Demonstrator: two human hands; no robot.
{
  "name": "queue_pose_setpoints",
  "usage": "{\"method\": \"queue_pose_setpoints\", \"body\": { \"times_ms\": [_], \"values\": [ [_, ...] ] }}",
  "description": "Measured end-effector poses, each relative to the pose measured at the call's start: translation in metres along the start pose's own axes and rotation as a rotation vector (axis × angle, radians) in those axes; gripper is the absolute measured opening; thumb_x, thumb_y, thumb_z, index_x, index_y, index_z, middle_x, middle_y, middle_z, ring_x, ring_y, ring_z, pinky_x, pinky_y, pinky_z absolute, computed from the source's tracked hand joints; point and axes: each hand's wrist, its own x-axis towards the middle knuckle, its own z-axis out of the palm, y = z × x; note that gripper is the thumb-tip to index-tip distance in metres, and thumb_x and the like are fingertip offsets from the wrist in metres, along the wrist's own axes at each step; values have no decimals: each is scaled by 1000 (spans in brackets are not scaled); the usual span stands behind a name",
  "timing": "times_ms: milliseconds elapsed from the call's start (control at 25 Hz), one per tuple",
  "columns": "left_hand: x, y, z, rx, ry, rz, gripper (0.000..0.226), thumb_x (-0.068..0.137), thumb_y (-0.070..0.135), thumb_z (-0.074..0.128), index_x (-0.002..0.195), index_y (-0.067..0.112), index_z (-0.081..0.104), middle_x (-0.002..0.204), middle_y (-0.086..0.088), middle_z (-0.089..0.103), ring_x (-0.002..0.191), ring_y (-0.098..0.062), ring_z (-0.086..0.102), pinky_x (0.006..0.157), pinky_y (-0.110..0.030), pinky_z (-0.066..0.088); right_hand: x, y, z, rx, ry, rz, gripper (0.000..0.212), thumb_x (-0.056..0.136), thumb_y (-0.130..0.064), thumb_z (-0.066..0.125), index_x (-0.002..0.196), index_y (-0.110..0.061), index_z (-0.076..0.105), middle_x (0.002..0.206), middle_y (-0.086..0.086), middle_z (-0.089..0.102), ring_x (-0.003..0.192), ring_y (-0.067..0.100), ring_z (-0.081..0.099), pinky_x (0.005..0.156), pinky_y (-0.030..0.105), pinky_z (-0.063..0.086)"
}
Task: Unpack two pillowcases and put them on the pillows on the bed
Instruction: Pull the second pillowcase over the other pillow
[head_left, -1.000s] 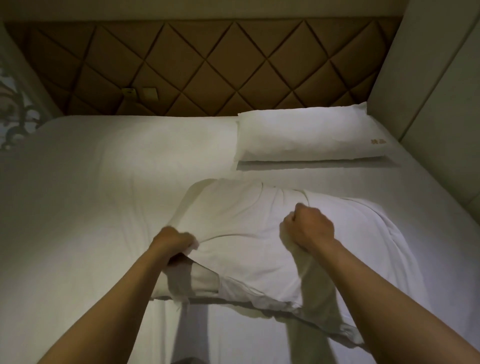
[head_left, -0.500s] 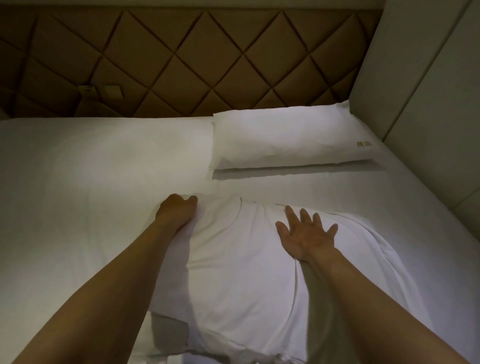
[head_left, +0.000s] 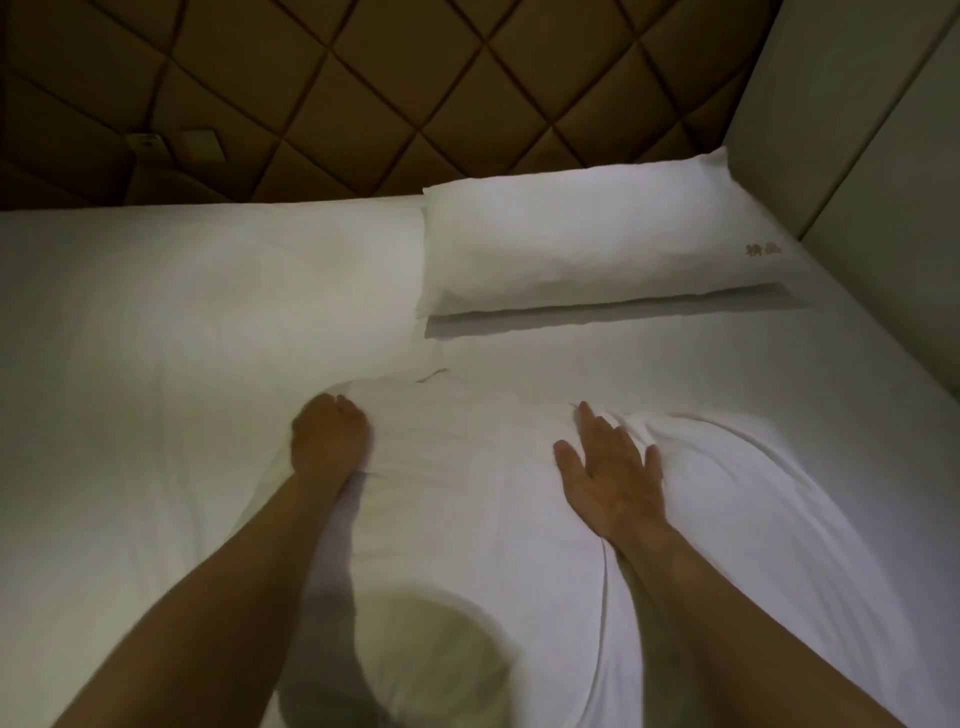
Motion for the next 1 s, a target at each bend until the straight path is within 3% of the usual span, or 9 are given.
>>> {"method": "queue_pose_setpoints", "body": {
  "times_ms": [40,120,240,520,600,680,760,920,1000],
  "values": [
    [5,-13,-16,37,22,-27,34,97,16,36,87,-5,62,96,-29,63,93,-47,62,83,-48,51,-3,6,-5,77,53,7,65,98,-57,16,157,-31,6,163,-2,16,151,18,10,122,46,-3],
    [8,-42,-41,52,68,-120,36,99,22,38,88,-3,61,95,-28,65,93,-46,62,82,-46,49,-8,19,-13,-15,98,8,62,99,-52,15,156,-26,16,162,1,22,150,19,14,122,46,1],
    [-15,-67,-52,60,107,-146,35,99,23,40,84,-2,59,90,-27,64,87,-46,62,79,-45,50,-23,40,-19,-232,48,45,63,97,-55,4,155,-34,11,164,0,13,151,22,6,121,50,-1],
    [-35,-54,-53,-35,-270,-292,22,90,24,47,89,4,56,93,-15,60,85,-33,57,74,-33,41,-40,52,-19,-266,-4,91,63,96,-55,0,155,-35,0,165,1,3,152,25,-2,120,54,-2],
    [-18,-41,-60,-68,-356,-337,25,77,25,53,79,2,62,80,-12,66,73,-30,64,62,-28,46,-39,53,-15,-276,13,92,63,96,-54,0,156,-34,-1,165,2,3,152,25,-2,120,54,-1],
    [0,-22,-59,-121,-366,-346,38,80,37,50,71,3,65,69,-13,68,64,-29,67,58,-27,50,-39,57,-9,-285,35,91,63,96,-54,1,156,-34,-1,165,2,4,152,25,-1,120,53,0],
    [19,-6,-47,-154,-330,-317,42,80,45,48,78,6,66,75,-12,68,71,-30,67,68,-33,55,-37,61,-2,-293,64,95,62,97,-53,1,156,-34,-3,165,2,4,152,25,0,121,53,0],
    [41,9,-12,-42,-332,-290,29,87,34,53,81,6,58,85,-11,63,89,-35,63,75,-35,49,-25,69,13,-310,93,105,63,97,-54,3,156,-34,-4,165,2,6,152,25,2,121,52,3],
    [40,6,1,45,-248,-287,25,92,29,52,96,5,57,103,-16,62,100,-39,62,81,-40,48,-17,72,19,-310,108,109,63,96,-54,2,156,-35,-3,165,2,8,152,25,4,121,52,4]
  ]
}}
